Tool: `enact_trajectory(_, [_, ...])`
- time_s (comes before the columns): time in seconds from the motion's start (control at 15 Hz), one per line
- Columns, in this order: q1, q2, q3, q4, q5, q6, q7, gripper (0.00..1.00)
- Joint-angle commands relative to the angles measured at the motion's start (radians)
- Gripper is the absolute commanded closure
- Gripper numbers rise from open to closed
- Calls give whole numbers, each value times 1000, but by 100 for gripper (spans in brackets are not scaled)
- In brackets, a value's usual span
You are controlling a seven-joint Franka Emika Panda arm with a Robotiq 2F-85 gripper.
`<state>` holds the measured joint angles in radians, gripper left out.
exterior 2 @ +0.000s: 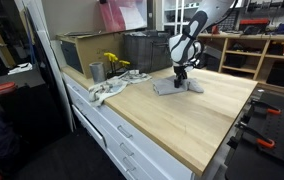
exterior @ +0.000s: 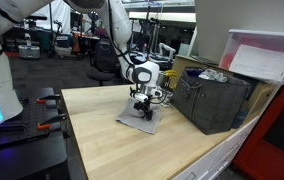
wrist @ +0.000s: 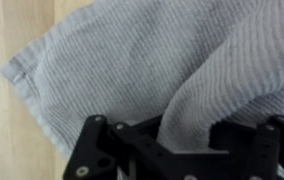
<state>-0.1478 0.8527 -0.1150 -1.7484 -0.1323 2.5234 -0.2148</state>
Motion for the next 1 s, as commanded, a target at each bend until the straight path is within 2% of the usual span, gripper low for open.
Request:
enact_trajectory(0.0, [23,8,-24,-10,-99,36,-36,100])
enact_trajectory(0.73, [88,-46,-73,-45,-413,106,-125,100])
enact_trajectory(0.8, [90,-56,-76,-53,-420,112,-115,96])
enact_trajectory(0.87, [80,-76,-66,-65,-396,117,-90,73])
enact_trajectory(0.93, [75,-97,-63,-76,-378,130,-68,71])
